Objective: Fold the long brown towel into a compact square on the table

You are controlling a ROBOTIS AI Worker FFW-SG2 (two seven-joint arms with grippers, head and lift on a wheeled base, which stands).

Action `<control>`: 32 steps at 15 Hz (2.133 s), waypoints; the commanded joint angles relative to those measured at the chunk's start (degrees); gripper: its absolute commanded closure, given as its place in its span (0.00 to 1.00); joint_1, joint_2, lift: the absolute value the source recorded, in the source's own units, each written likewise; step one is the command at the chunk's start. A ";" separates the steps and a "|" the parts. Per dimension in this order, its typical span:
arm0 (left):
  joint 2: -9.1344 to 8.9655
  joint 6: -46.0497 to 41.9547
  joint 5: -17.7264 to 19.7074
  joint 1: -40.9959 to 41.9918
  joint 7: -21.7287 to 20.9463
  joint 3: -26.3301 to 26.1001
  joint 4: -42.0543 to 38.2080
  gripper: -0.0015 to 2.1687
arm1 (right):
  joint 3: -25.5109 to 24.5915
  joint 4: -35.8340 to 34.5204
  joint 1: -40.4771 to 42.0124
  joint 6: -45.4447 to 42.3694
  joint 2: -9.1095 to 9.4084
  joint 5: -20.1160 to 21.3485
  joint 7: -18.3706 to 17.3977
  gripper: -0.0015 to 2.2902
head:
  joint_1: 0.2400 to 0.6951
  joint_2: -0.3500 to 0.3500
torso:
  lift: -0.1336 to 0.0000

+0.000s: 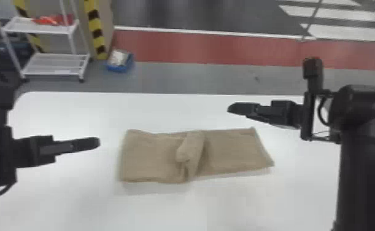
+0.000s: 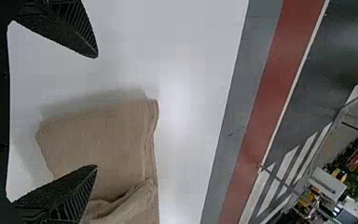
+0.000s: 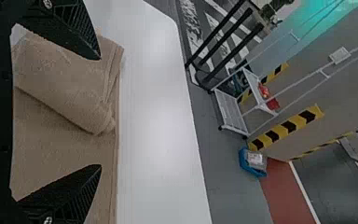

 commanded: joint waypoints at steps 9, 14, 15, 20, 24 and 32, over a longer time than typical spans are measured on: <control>6.64 0.24 2.10 4.46 -6.37 8.41 1.57 0.02 | 8.66 7.39 -4.18 0.12 2.62 -6.83 -10.44 0.02 | 1.00 0.78 | 0.07; 8.13 0.24 3.07 4.55 -7.86 9.29 2.97 0.02 | 9.98 9.76 -2.16 0.12 2.62 -8.94 -12.29 0.02 | 1.00 0.84 | 0.07; 8.22 0.24 3.15 4.55 -7.86 9.55 3.76 0.02 | 9.98 11.08 -1.99 0.12 2.62 -8.94 -12.37 0.02 | 1.00 0.85 | 0.07; 8.48 0.24 3.86 4.90 -8.13 9.82 5.08 0.02 | 11.74 18.64 -3.48 0.12 2.62 -9.29 -12.55 0.02 | 1.00 0.88 | 0.07; 9.19 0.24 4.03 4.99 -8.57 10.61 6.49 0.02 | 11.56 19.52 -4.97 0.12 2.62 -10.61 -12.20 0.02 | 1.00 0.90 | 0.07; 9.27 0.24 4.82 5.17 -8.48 11.14 7.02 0.02 | 11.39 27.43 -7.96 0.12 2.62 -13.60 -11.76 0.19 | 1.00 0.93 | 0.07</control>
